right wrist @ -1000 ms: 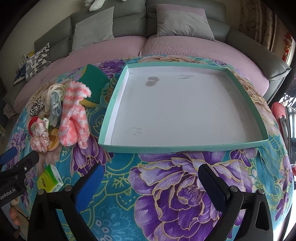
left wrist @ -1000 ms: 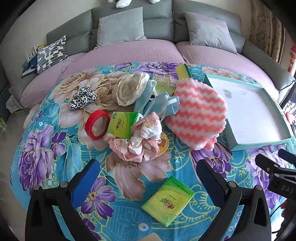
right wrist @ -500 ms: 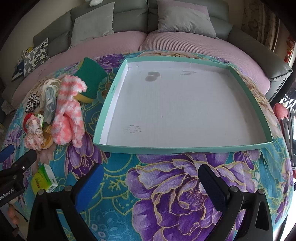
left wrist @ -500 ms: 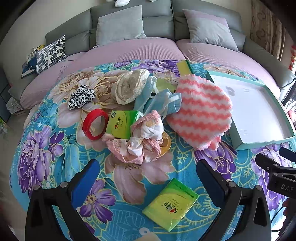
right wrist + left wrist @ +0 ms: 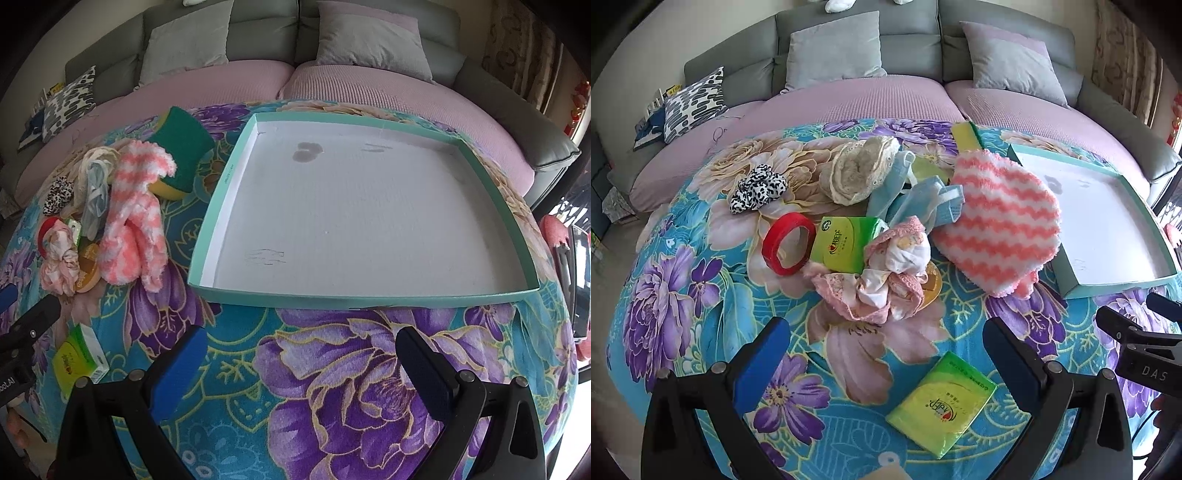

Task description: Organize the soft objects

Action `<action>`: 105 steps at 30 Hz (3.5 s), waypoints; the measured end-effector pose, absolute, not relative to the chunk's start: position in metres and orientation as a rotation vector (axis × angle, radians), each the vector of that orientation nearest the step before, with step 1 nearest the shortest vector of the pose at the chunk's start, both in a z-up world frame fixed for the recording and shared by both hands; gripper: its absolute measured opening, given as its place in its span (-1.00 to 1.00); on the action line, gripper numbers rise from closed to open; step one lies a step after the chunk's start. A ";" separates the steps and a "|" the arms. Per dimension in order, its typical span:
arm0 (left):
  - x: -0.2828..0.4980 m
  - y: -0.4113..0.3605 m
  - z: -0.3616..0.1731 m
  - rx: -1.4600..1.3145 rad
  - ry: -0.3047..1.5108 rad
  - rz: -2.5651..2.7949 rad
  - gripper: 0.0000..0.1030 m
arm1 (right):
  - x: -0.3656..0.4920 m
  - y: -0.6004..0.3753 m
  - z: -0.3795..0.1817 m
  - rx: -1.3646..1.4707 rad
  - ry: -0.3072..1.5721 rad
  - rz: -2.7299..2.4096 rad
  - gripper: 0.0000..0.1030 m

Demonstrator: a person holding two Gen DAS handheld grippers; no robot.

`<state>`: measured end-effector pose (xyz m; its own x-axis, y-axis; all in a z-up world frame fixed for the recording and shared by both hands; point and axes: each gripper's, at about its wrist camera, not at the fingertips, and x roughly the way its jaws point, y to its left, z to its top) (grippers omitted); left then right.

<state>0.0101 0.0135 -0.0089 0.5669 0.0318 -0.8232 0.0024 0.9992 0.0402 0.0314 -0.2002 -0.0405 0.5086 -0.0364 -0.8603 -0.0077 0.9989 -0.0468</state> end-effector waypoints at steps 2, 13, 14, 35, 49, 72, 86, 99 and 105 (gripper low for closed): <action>0.010 0.015 -0.010 0.033 0.969 0.018 1.00 | 0.031 -0.197 -0.040 -0.050 1.038 -0.018 1.00; 0.009 0.020 -0.010 0.018 0.964 0.011 1.00 | 0.028 -0.192 -0.035 -0.059 1.038 -0.021 1.00; 0.009 0.020 -0.010 0.016 0.964 0.013 1.00 | 0.028 -0.191 -0.035 -0.058 1.037 -0.022 1.00; 0.006 0.038 0.000 -0.050 0.929 0.048 1.00 | 0.013 -0.177 -0.017 0.013 1.029 0.093 1.00; -0.002 0.110 -0.010 -0.166 0.960 0.207 1.00 | 0.001 -0.084 -0.039 -0.116 1.095 0.388 1.00; 0.004 0.116 -0.017 -0.224 0.997 0.191 1.00 | 0.000 -0.024 -0.068 -0.252 1.120 0.447 0.99; 0.035 0.075 -0.009 -0.210 1.082 0.110 1.00 | 0.029 -0.046 -0.071 -0.118 1.088 0.333 0.68; 0.059 0.064 -0.029 -0.333 1.103 0.109 0.59 | 0.026 -0.075 -0.058 -0.059 1.078 0.337 0.36; 0.057 0.063 -0.032 -0.390 1.081 0.046 -0.05 | 0.023 -0.083 -0.058 -0.050 1.078 0.338 0.31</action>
